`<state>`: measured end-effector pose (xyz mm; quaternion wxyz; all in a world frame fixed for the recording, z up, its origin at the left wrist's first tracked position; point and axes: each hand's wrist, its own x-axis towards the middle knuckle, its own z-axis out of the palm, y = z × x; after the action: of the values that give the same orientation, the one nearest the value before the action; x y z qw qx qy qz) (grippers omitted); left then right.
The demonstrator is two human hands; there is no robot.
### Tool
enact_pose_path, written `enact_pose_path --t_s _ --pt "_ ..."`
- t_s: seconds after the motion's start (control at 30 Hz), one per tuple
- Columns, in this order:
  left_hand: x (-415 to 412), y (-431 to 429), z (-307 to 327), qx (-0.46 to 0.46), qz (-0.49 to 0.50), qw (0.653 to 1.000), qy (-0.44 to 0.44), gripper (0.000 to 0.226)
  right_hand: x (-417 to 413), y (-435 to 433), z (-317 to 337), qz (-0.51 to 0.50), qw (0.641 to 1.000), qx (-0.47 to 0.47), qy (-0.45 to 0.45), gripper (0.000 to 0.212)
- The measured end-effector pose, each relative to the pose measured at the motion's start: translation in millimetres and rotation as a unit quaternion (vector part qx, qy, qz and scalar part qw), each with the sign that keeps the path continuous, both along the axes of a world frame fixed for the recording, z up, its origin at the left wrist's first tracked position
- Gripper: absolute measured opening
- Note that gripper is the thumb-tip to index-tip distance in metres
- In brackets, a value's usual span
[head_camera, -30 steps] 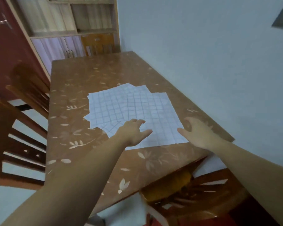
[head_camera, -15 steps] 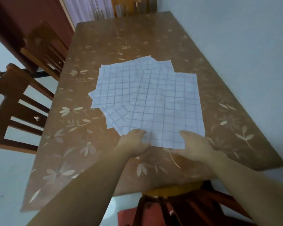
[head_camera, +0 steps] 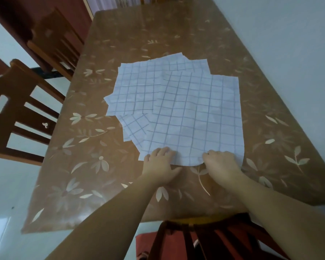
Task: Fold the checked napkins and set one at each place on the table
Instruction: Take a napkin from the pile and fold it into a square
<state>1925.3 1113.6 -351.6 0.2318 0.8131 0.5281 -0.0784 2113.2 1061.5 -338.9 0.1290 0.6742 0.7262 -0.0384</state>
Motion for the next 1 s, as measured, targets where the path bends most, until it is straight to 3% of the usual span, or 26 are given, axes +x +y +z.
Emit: enact_pose_path --t_s 0.2,0.33,0.47,0.5,0.6,0.8,1.0 --pt "2 1 12 0.053 -0.043 0.996 -0.064 0.051 2 -15 27 -0.035 0.991 0.060 0.111 0.012" --pt "-2 7 34 0.044 0.009 0.997 -0.063 0.032 10 -29 45 -0.033 0.984 0.090 0.147 0.013" --pt "-11 6 56 0.021 0.008 0.998 -0.060 0.023 2 -47 44 -0.012 0.985 0.094 0.145 0.044" --pt "-13 6 60 0.023 -0.007 0.998 -0.052 0.023 -2 -48 45 0.000 0.990 0.084 0.113 0.043" --pt "-23 5 68 0.028 -0.054 0.998 -0.029 0.028 -14 -49 54 -0.024 0.996 0.058 0.058 0.012" --pt "-67 12 79 0.003 -0.091 0.996 0.011 0.022 -4 -64 59 -0.080 0.995 -0.018 0.053 0.024" --pt "-93 22 111 -0.100 -0.051 0.992 -0.056 0.015 10 -72 76 -0.208 0.967 -0.081 0.123 0.013"
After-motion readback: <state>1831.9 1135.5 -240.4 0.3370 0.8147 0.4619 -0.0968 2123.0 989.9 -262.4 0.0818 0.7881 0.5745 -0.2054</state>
